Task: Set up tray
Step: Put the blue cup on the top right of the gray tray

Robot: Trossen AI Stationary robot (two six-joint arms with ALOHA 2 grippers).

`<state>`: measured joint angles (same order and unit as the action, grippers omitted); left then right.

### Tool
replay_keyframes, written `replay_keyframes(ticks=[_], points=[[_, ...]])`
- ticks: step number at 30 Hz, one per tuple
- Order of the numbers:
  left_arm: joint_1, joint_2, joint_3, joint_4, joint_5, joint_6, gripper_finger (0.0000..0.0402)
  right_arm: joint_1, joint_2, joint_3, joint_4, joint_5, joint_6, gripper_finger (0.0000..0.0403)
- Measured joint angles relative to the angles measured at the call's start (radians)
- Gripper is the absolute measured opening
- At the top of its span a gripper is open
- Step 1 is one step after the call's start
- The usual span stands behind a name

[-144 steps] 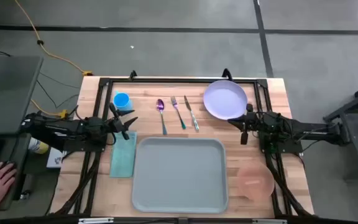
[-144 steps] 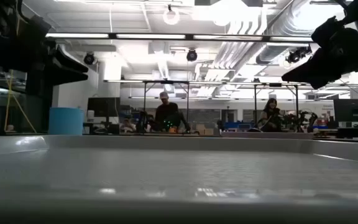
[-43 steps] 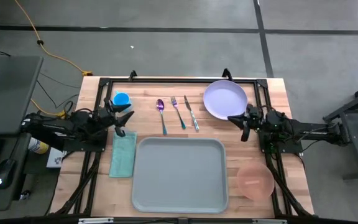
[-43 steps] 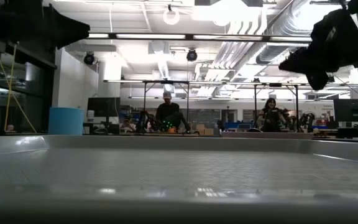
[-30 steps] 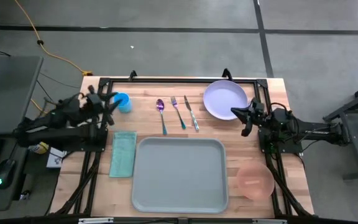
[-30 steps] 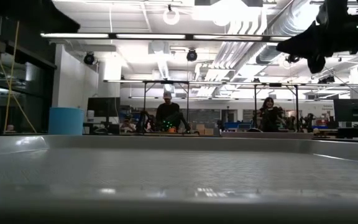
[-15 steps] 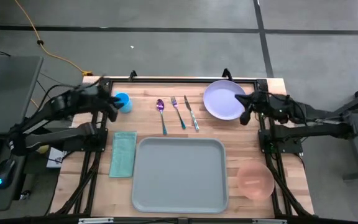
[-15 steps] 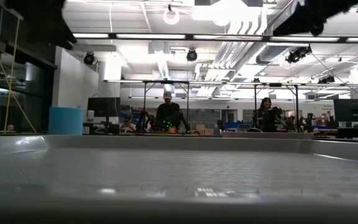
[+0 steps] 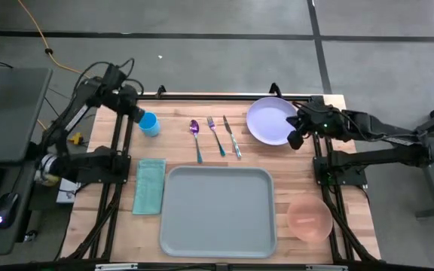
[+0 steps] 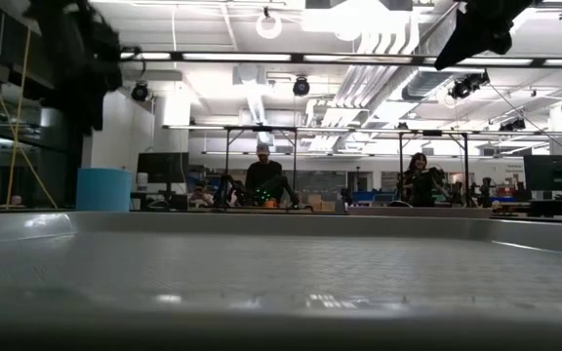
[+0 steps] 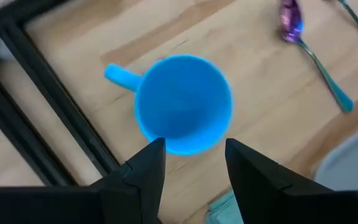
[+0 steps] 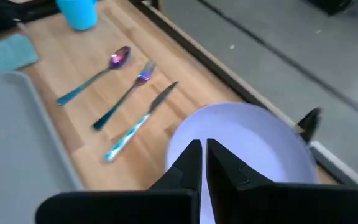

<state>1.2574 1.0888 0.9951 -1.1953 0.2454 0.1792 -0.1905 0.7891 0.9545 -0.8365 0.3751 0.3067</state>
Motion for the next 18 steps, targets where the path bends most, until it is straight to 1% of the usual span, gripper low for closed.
replay_keyframes(ticks=[2, 5, 9, 13, 15, 17, 18], points=[[0.048, 0.057, 0.0, -0.014, 0.032, 0.002, 0.02, 0.0, 0.002, -0.004, -0.003, -0.021, 0.022, 0.0], [0.052, 0.109, -0.001, -0.012, 0.028, 0.038, 0.02, 0.001, 0.002, -0.004, -0.002, -0.045, 0.023, 0.0], [0.041, 0.088, -0.004, 0.007, 0.013, 0.026, 0.02, 0.001, 0.002, -0.004, 0.002, -0.049, 0.002, 0.0], [0.038, 0.088, -0.005, 0.017, 0.005, 0.008, 0.02, 0.001, 0.002, -0.004, 0.004, -0.028, -0.001, 0.0], [0.038, 0.089, -0.005, 0.019, -0.026, 0.006, 0.02, 0.001, 0.002, -0.004, 0.012, -0.019, -0.001, 0.0], [0.038, 0.089, -0.005, 0.014, -0.072, -0.029, 0.02, 0.001, 0.002, -0.004, 0.021, -0.013, -0.001, 0.0], [0.038, 0.089, -0.005, 0.009, -0.078, -0.039, 0.02, 0.001, 0.002, -0.004, 0.026, -0.009, -0.003, 0.0]])
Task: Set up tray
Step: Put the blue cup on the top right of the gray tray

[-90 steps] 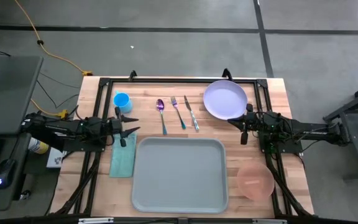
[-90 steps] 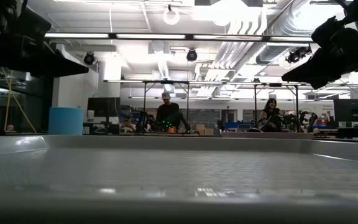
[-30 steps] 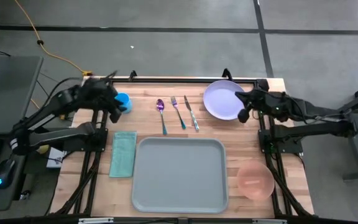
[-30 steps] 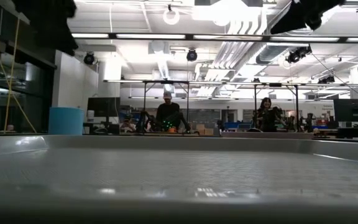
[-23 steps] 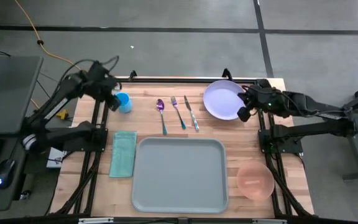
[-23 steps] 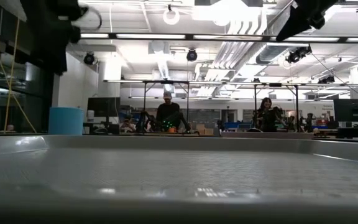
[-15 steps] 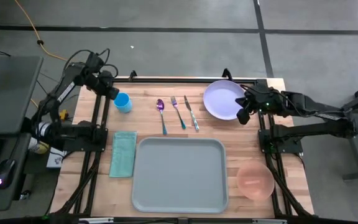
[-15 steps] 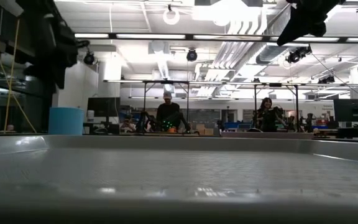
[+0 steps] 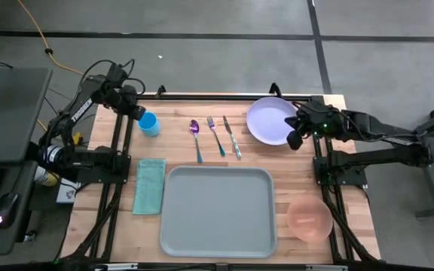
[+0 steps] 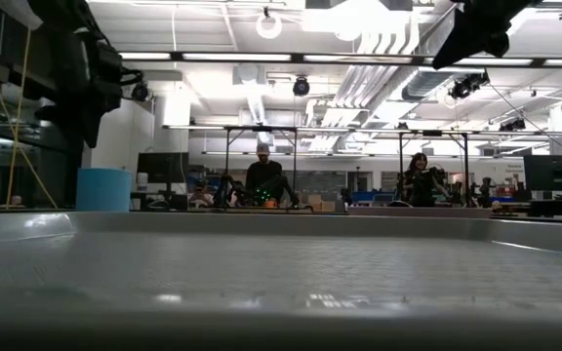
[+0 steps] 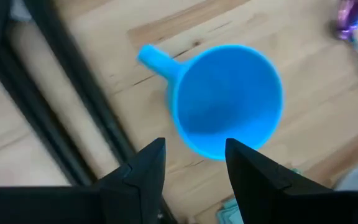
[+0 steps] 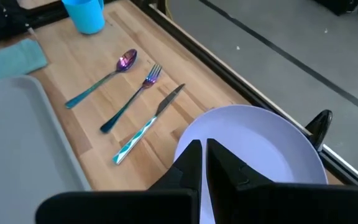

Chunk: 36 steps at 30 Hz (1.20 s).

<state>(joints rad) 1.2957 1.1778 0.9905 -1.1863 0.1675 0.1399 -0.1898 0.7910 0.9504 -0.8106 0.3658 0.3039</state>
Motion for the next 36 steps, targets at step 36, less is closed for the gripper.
replay_keyframes(ticks=[36], points=[[-0.354, 0.207, 0.0, 0.121, -0.291, -0.332, 0.02, 0.0, 0.0, -0.001, 0.075, -0.113, -0.081, 0.0]])
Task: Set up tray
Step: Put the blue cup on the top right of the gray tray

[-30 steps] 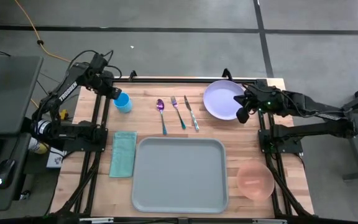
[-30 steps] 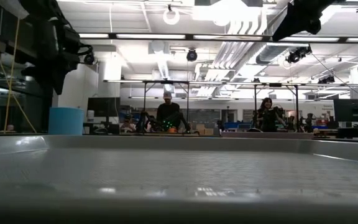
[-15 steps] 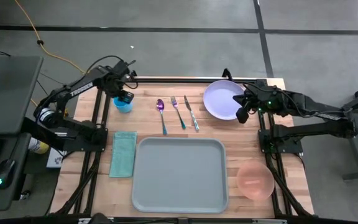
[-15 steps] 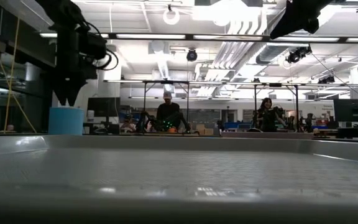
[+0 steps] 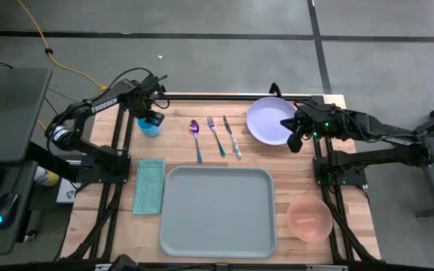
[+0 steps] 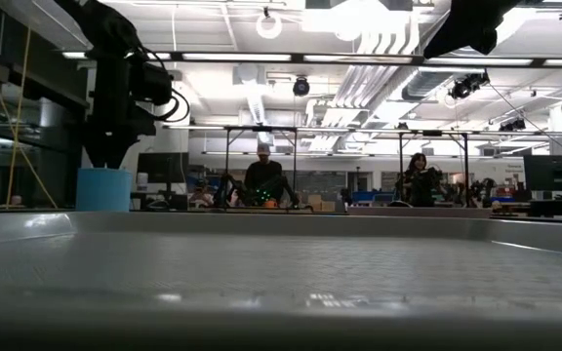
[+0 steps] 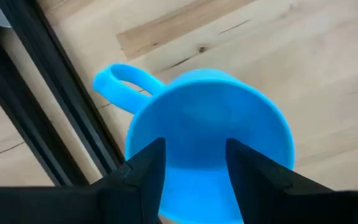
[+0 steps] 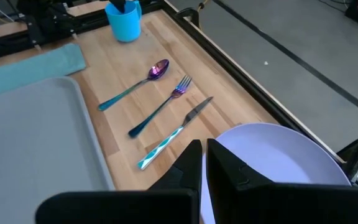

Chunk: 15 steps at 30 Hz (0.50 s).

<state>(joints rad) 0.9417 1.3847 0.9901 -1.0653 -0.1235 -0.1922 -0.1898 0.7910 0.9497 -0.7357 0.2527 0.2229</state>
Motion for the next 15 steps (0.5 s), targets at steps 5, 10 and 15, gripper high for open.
replay_keyframes(ticks=[5, 10, 15], points=[[0.0, -0.002, 0.051, -0.006, 0.002, 0.055, 0.02, 0.0, 0.0, 0.0, 0.0, 0.001, -0.022, 0.0], [0.0, -0.002, 0.141, 0.025, -0.022, 0.275, 0.02, 0.0, 0.0, 0.0, 0.0, 0.01, -0.025, 0.0], [0.0, -0.001, 0.182, 0.027, 0.072, 0.589, 0.02, 0.0, 0.0, 0.0, 0.0, 0.009, -0.037, 0.0]])
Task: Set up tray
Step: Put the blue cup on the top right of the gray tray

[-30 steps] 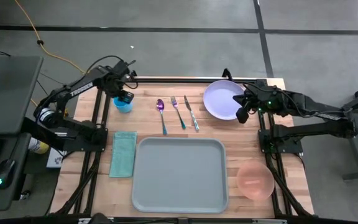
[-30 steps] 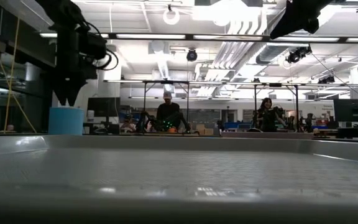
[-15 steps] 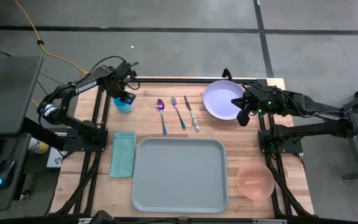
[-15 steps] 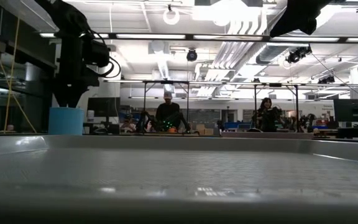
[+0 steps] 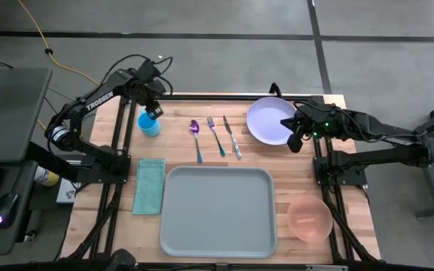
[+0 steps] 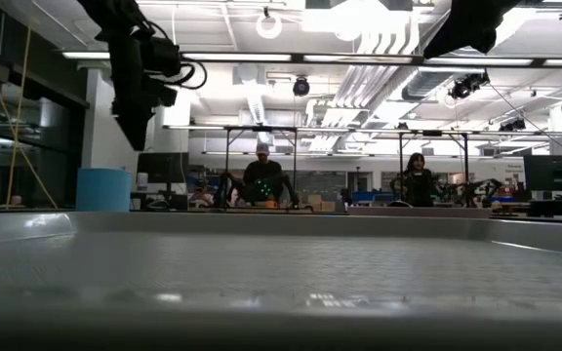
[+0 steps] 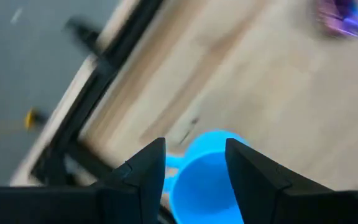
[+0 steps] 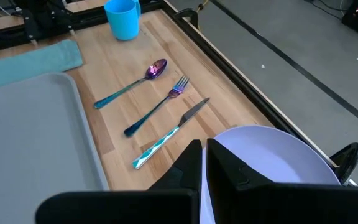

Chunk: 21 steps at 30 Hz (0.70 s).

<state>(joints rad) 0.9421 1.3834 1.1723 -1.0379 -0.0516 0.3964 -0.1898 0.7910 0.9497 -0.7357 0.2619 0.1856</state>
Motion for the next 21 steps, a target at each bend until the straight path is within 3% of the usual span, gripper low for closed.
replay_keyframes(ticks=[2, 6, 10, 15, 21], points=[[-0.001, 0.0, 0.006, -0.025, 0.043, 0.071, 0.02, 0.0, 0.0, 0.0, 0.0, 0.0, -0.004, 0.0], [0.0, 0.0, 0.006, -0.098, 0.126, 0.073, 0.02, 0.0, 0.0, 0.0, 0.0, 0.0, -0.004, 0.0], [-0.026, 0.002, 0.006, -0.187, 0.074, 0.094, 0.02, 0.0, 0.0, 0.0, 0.0, -0.003, -0.003, 0.0], [-0.044, 0.009, 0.005, -0.256, 0.061, -0.076, 0.02, 0.0, 0.0, 0.0, 0.0, -0.01, -0.002, 0.0], [-0.084, 0.009, 0.004, -0.254, -0.058, -0.367, 0.02, 0.0, 0.0, 0.0, 0.0, -0.029, -0.003, 0.0]])
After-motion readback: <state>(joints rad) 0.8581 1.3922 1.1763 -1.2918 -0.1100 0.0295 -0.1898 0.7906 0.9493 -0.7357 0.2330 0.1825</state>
